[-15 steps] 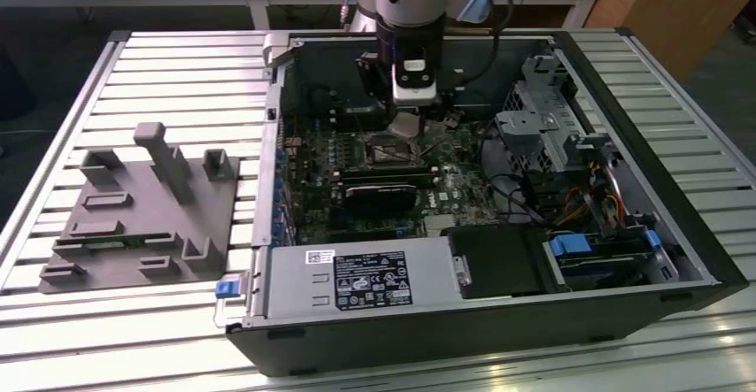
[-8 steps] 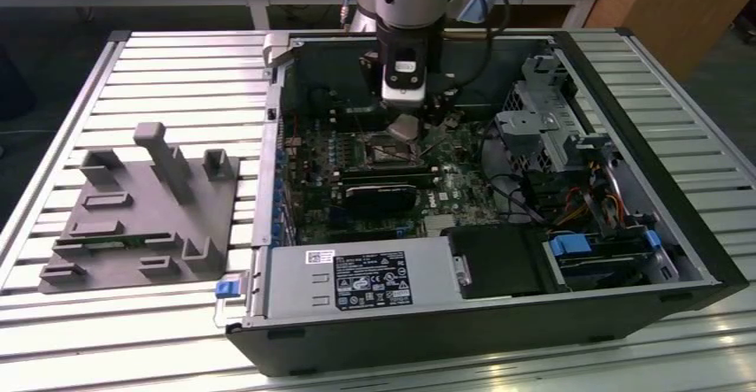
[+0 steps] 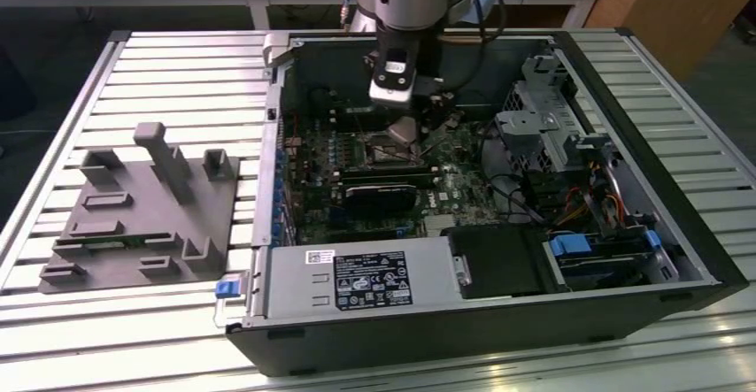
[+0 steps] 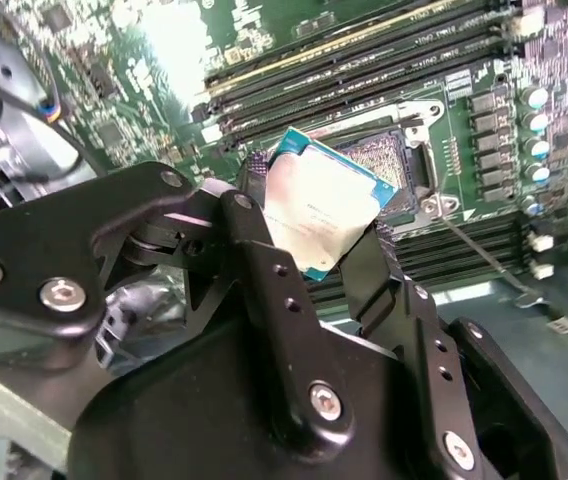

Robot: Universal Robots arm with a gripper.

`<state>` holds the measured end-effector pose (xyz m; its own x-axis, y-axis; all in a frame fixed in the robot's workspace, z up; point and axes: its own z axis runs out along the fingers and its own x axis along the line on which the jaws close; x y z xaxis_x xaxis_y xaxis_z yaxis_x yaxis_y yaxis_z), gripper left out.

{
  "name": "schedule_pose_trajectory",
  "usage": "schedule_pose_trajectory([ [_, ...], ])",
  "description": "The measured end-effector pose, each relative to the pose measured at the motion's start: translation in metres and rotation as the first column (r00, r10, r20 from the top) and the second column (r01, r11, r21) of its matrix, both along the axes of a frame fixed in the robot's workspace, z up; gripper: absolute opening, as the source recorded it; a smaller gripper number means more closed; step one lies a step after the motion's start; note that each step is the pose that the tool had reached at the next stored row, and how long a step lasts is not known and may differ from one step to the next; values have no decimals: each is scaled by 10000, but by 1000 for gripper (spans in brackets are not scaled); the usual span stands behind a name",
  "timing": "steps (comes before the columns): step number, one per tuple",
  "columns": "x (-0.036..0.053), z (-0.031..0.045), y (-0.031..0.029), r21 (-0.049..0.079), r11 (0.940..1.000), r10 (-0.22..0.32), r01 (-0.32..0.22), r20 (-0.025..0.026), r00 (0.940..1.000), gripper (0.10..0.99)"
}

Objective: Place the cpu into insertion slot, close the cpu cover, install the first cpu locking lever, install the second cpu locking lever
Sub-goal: 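Place the cpu into insertion slot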

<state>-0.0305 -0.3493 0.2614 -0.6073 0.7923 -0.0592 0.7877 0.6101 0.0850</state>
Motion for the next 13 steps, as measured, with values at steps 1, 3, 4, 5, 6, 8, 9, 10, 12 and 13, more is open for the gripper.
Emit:
schedule_pose_trajectory([
  [1,0,-3,0,0,9998,-181,181,0,9998,541],
  [3,0,-10,0,0,9985,-540,540,0,9985,541],
  [4,0,-13,0,0,9974,-720,720,0,9974,541],
  [5,0,-16,0,0,9958,-914,914,0,9958,541],
  [6,0,-19,0,0,9940,-1095,1095,0,9940,541],
  [8,0,-26,0,0,9894,-1451,1451,0,9894,541],
  [9,0,-29,0,1,9866,-1629,1629,0,9866,541],
  [10,0,-32,0,0,9836,-1805,1805,0,9836,541],
  [12,0,-39,0,0,9763,-2165,2165,0,9763,541],
  [13,0,-43,0,0,9724,-2332,2332,0,9724,541],
])
